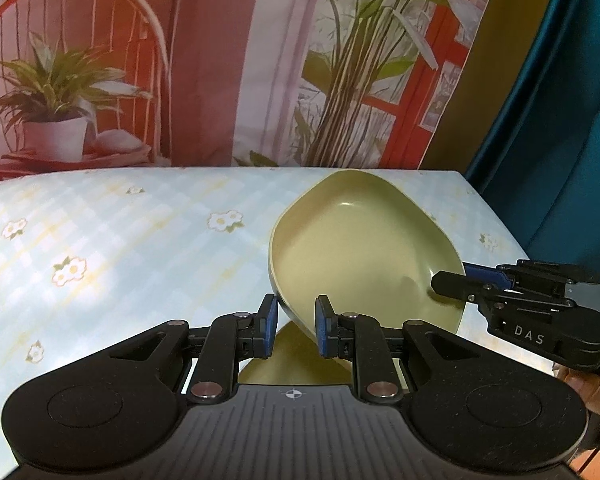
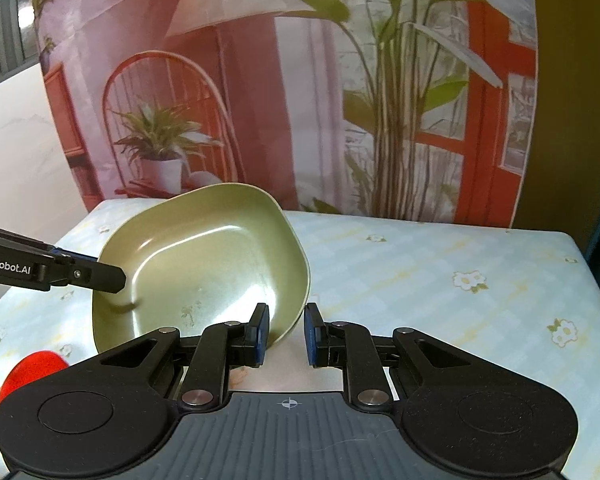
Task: Organize plates and bowls
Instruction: 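Lift the second olive-green plate with both tools toward the plate stack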
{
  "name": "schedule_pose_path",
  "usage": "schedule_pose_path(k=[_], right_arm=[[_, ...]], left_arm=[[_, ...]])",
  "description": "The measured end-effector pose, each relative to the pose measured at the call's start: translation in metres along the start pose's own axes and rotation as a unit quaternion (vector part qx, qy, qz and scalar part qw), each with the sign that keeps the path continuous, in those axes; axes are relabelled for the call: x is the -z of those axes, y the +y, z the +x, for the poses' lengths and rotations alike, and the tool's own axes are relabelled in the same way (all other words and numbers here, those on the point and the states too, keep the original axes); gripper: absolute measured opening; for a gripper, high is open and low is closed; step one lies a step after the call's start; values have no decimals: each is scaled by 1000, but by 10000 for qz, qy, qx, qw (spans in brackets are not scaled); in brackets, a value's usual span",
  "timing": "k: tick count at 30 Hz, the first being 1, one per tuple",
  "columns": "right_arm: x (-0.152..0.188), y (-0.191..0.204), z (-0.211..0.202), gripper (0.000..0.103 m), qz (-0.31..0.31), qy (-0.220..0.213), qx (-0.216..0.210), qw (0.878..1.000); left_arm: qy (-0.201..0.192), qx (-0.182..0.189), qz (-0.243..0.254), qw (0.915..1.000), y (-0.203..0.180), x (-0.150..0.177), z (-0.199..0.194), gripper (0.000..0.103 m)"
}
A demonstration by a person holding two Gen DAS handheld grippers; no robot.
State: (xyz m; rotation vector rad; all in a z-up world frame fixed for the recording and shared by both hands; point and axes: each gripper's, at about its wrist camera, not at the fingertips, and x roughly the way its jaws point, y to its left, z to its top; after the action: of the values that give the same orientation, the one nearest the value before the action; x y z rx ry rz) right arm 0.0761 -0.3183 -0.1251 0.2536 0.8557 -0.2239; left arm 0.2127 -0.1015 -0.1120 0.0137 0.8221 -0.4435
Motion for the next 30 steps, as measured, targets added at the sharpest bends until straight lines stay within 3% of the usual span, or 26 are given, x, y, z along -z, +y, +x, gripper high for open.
schedule_pose_path(k=[18, 30], right_arm=[[40, 34, -9, 17, -226, 408, -87, 9989], [57, 42, -9, 17, -264, 569, -116, 9980]], left_arm=[[489, -16, 187, 9986, 7, 45, -5, 22], [689, -76, 252, 9973, 9, 52, 1, 22]])
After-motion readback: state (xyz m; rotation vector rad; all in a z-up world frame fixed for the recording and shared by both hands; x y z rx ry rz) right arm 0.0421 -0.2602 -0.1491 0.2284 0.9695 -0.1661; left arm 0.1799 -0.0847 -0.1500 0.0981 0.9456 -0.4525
